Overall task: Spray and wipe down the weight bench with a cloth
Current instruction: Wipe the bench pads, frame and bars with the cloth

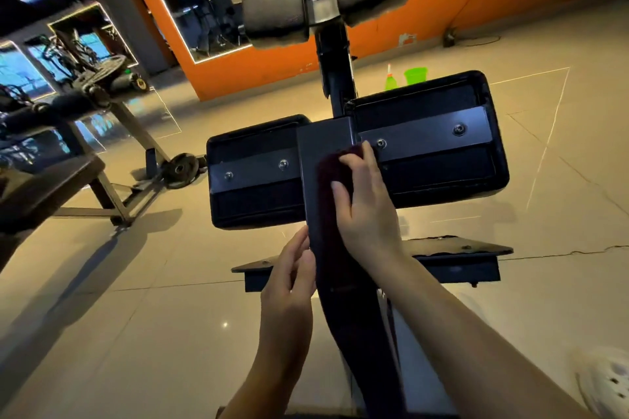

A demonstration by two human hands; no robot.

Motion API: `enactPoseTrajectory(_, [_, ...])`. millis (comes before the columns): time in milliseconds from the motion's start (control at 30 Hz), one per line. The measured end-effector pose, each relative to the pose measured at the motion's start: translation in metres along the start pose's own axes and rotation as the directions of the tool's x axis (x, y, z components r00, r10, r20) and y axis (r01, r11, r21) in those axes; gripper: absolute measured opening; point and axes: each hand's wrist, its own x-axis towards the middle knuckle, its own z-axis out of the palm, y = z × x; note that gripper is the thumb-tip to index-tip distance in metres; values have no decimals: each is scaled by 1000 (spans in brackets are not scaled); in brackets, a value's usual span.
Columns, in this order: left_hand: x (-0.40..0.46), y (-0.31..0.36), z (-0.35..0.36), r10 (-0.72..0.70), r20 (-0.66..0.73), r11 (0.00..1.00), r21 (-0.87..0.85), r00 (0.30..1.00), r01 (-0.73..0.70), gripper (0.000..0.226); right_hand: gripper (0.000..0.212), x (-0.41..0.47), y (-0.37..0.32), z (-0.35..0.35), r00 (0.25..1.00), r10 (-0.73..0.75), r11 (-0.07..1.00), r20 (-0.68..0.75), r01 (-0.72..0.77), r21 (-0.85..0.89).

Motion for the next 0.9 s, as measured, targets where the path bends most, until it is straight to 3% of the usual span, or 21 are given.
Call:
enactPoseTrajectory(67, [0, -1, 0, 1, -4, 999, 32, 1000, -1, 43, 36, 23, -8, 3, 999, 32, 999, -30, -33, -27])
enactPoseTrajectory(233, [-3, 1, -2, -13, 41, 999, 50, 999, 11, 48, 37, -6, 1, 12, 991, -70, 987, -116, 52, -150])
enactPoseTrajectory(433, [0, 0, -11, -59, 72, 998, -9, 996, 60, 24, 53, -113, 7, 26, 993, 26, 979, -118, -49, -200])
enactPoseTrajectory(600, [3, 1, -13, -8, 94, 1000, 28, 996, 6, 30, 48, -46, 3, 17, 993, -62, 973, -98, 38, -227])
enactPoseTrajectory(733, [12, -2, -14, -63, 57, 997, 43, 996, 60, 28, 51, 18, -8, 11, 998, -16, 978, -62, 2, -211])
enactPoseTrajectory(800, [16, 1, -12, -121, 38, 993, 14, 992, 120, 24, 52, 22, -6, 9, 998, -42, 980, -51, 31, -198])
enactPoseTrajectory(900, [10, 3, -9, -92, 52, 995, 34, 994, 91, 26, 52, -19, 5, 16, 990, -93, 985, -105, 76, -155])
